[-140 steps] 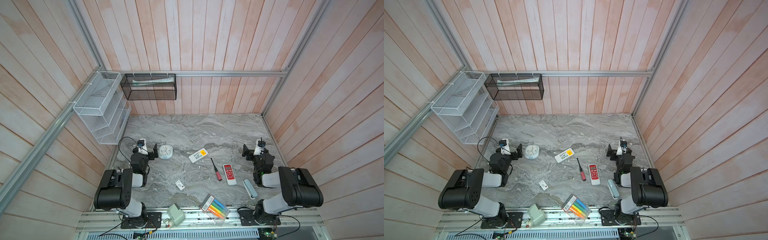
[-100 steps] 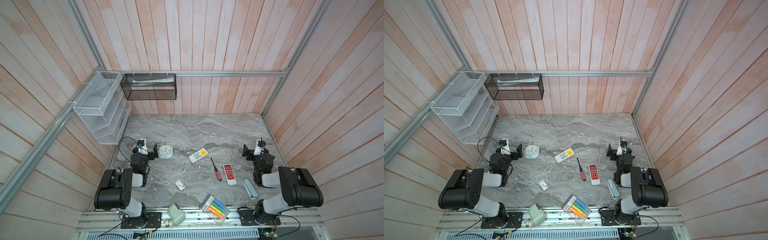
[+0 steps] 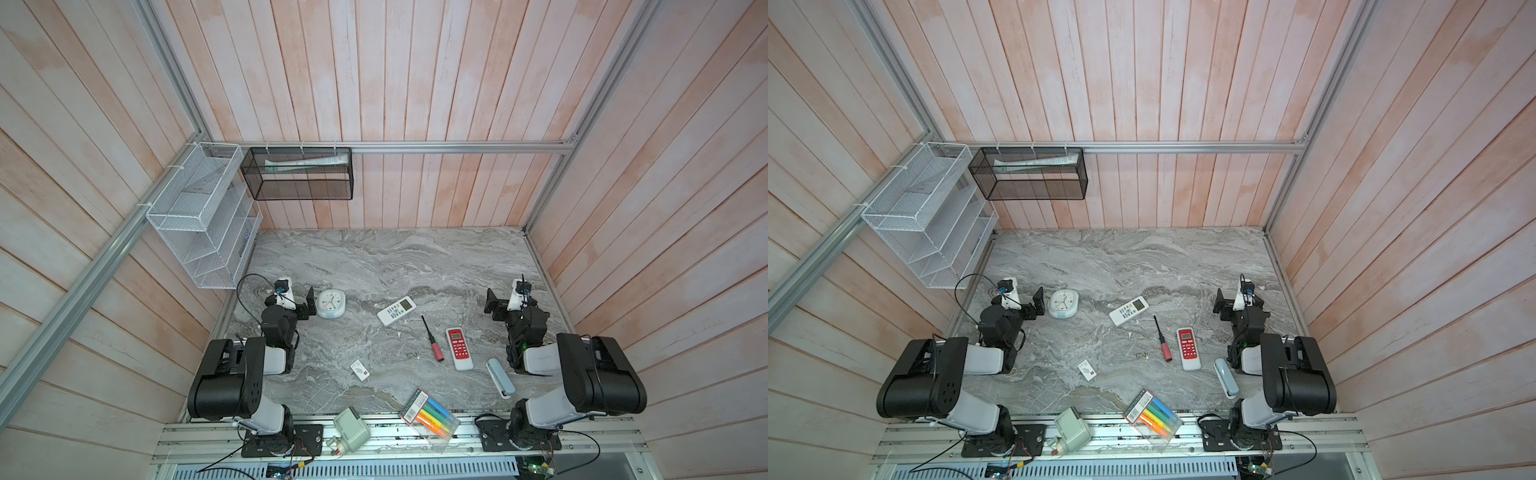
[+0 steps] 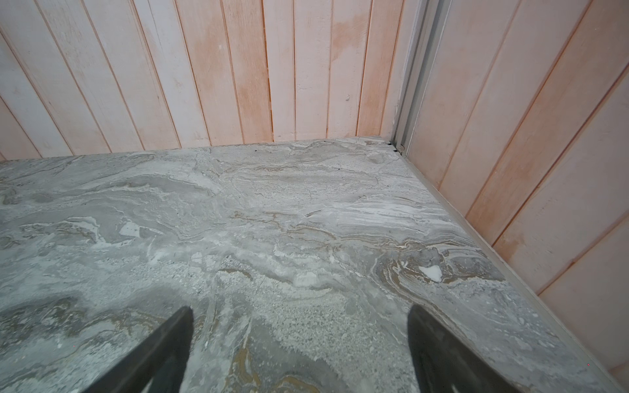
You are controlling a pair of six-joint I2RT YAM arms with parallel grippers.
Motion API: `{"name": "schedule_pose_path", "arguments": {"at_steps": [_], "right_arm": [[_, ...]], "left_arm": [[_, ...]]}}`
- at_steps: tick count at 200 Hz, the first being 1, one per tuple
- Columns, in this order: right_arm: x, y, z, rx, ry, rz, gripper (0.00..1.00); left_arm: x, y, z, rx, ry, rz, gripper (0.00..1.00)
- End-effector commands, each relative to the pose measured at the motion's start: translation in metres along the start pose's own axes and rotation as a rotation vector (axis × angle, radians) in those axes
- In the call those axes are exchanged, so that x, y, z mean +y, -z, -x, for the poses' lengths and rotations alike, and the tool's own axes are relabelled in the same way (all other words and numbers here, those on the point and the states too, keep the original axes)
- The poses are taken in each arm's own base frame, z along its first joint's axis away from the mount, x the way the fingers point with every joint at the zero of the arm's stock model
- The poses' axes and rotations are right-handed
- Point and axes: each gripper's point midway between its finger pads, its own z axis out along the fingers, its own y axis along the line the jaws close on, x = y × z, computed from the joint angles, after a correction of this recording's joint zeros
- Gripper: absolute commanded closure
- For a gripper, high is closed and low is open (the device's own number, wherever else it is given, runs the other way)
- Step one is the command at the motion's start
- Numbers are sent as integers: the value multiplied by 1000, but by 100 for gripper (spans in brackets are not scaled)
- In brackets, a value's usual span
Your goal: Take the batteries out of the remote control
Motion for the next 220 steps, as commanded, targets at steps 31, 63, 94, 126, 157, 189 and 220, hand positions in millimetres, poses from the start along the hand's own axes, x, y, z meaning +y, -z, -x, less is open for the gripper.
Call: {"name": "schedule_pose_path", "arguments": {"at_steps": [31, 63, 94, 126, 157, 189, 220], "right_arm": [[-1, -3, 7, -14, 0, -9, 2], [-1, -3, 7, -15, 1, -8, 2], [0, -2, 8, -19, 2, -5, 2], [0, 6, 22, -46, -3, -9, 2], [1, 3, 32, 21, -38, -13, 2], [9, 1, 42, 81, -108, 4, 2], [31, 0, 48, 169, -173, 74, 2]], "left_arm": [[-1, -1, 4, -8, 0, -1, 0], [-1, -2, 3, -6, 1, -1, 0], [-1, -1, 4, -10, 0, -1, 0], [4, -1, 11, -14, 9, 30, 0], [8, -20, 17, 171, 53, 70, 0], [0, -23, 16, 305, 143, 133, 0], [-53, -18, 22, 319, 53, 17, 0]]}}
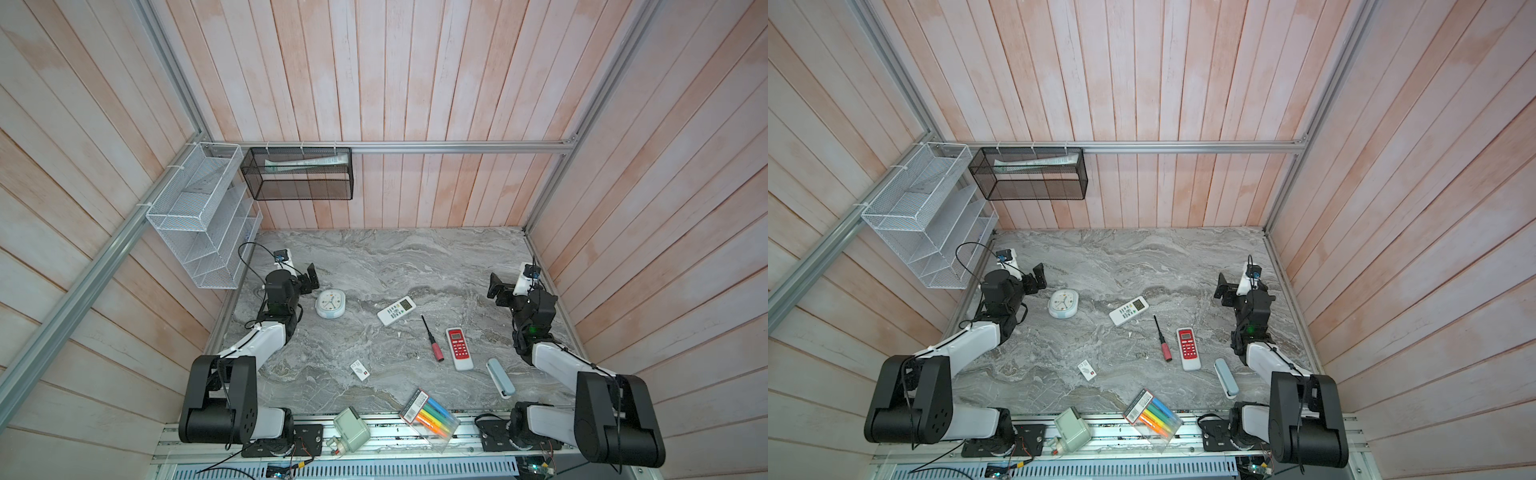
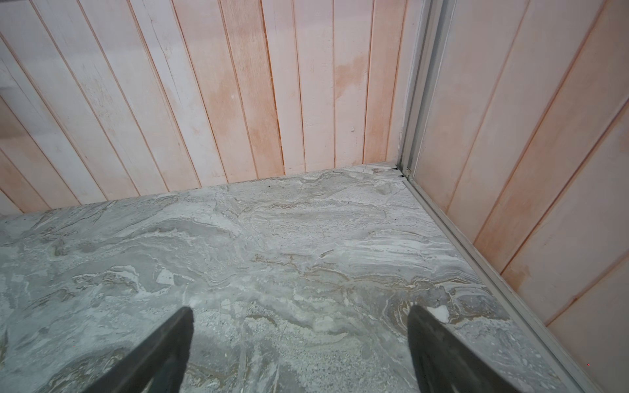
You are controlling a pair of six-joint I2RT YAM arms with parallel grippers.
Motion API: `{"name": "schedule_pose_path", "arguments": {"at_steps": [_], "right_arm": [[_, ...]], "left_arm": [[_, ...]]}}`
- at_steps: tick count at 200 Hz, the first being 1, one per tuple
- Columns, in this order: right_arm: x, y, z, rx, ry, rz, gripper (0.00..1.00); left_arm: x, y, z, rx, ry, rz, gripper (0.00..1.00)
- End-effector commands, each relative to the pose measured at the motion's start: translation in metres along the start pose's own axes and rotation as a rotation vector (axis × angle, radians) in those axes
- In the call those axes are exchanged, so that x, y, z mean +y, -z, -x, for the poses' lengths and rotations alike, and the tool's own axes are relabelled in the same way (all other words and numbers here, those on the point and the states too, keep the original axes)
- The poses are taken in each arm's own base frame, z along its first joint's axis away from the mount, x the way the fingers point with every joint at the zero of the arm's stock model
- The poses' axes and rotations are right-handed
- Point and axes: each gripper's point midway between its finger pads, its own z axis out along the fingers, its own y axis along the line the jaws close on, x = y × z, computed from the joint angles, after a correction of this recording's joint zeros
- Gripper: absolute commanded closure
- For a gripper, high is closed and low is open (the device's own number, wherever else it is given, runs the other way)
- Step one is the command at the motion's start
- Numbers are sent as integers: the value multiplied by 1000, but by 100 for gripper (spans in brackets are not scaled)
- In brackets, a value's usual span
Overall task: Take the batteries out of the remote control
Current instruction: 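Grasp the white remote with the left gripper while the right arm moves forward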
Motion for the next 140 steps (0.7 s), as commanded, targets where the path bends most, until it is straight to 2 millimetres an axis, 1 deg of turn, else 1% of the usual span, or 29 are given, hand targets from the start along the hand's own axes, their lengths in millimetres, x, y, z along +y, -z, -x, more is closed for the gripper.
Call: {"name": "schedule_pose_path", "arguments": {"at_steps": [1, 19, 34, 56, 76, 92, 112, 140], "right_arm": [[16, 1, -20, 157, -79, 42, 2], [42, 2, -24, 221, -58, 117, 2], [63, 5, -29, 265, -31, 143, 2], [88, 9, -38, 311, 24, 161, 2], [110, 12, -47, 365, 64, 224, 2], [119, 13, -52, 401, 70, 257, 2], [120, 13, -58, 438, 56, 257, 2], [122, 14, -64, 462, 66, 275, 2]], "left_arm": [[-29, 9, -37, 163, -56, -39, 0], [-73, 14, -45, 215, -120, -180, 0], [-108, 19, -56, 256, -183, -273, 0], [-152, 25, -68, 281, -328, -364, 0], [-189, 29, -81, 309, -438, -439, 0], [-213, 30, -93, 347, -509, -494, 0], [-238, 28, -112, 420, -582, -557, 0], [-260, 22, -135, 533, -652, -610, 0]]}}
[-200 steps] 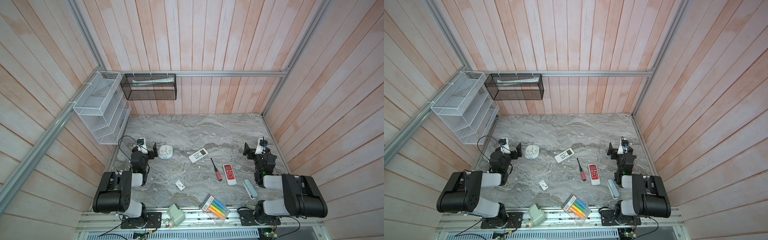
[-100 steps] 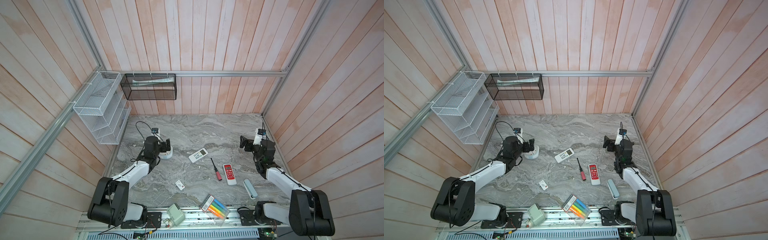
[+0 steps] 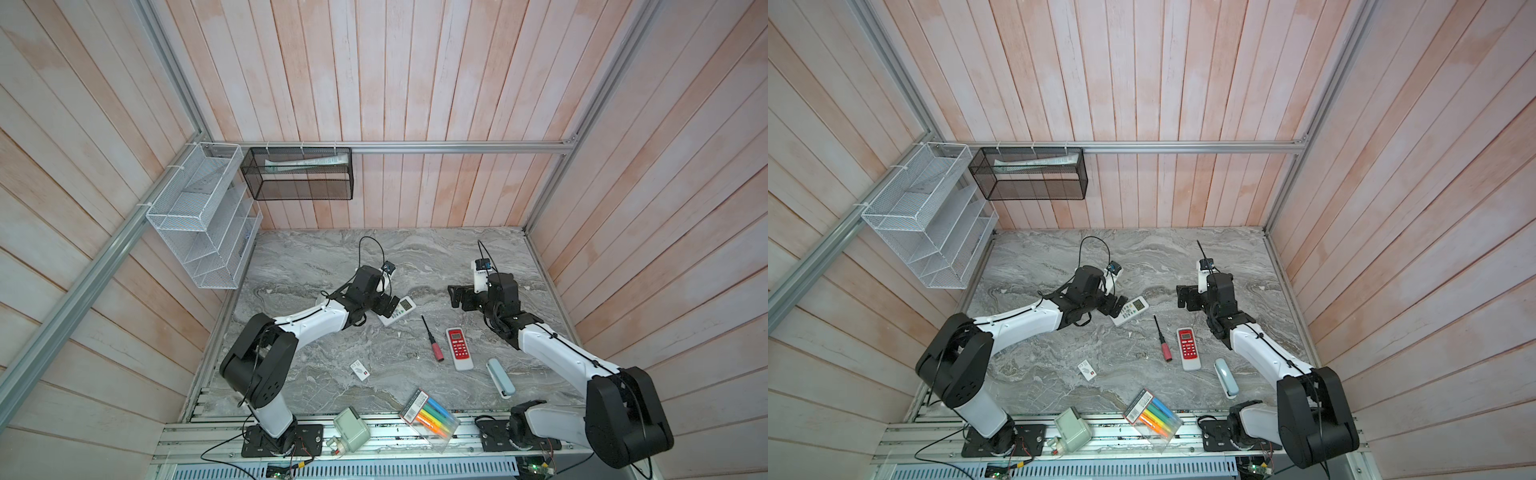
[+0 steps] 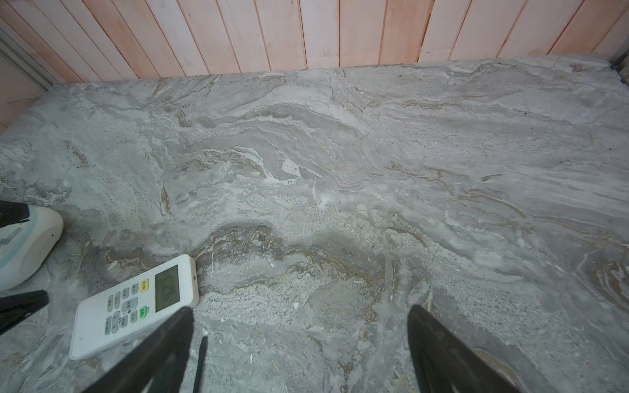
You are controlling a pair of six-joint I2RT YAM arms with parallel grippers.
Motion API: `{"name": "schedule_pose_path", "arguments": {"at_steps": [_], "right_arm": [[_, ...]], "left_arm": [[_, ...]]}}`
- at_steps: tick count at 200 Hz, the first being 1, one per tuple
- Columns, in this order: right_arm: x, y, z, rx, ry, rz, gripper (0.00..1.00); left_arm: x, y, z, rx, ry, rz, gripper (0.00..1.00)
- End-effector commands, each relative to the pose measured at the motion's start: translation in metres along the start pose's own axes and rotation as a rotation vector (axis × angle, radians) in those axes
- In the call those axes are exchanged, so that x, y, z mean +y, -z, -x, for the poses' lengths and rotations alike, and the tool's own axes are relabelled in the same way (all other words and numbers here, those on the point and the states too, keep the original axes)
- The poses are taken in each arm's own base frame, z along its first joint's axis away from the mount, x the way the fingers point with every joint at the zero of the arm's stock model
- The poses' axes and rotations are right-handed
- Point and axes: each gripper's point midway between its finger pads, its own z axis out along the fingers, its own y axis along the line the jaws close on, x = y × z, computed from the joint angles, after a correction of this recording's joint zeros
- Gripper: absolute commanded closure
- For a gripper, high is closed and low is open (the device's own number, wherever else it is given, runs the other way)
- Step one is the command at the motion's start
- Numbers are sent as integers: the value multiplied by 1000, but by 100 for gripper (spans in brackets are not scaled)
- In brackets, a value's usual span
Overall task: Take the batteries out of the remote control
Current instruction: 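Grasp the white remote with the left gripper while the right arm moves forward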
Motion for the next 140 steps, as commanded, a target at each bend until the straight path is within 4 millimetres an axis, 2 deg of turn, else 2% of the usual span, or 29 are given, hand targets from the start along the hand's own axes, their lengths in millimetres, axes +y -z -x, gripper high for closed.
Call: {"name": "schedule_pose_path", "arguments": {"at_steps": [1, 10, 36, 71, 140], "right_arm": [[4, -2, -9, 58, 9, 18, 2], [3, -2, -11, 64, 11, 17, 2], [3, -2, -14, 70, 19, 15, 2], [3, 0, -17, 60, 19, 21, 2], [6, 1, -19, 55, 9, 39, 2]], "left_arm": [[-19, -16, -16, 136, -79, -80, 0], [-24, -22, -21, 179, -89, -98, 0], [-33, -33, -21, 243, -108, -154, 0], [-44, -37, -24, 316, -115, -232, 1], [-39, -56, -41, 458, -160, -211, 3]]}}
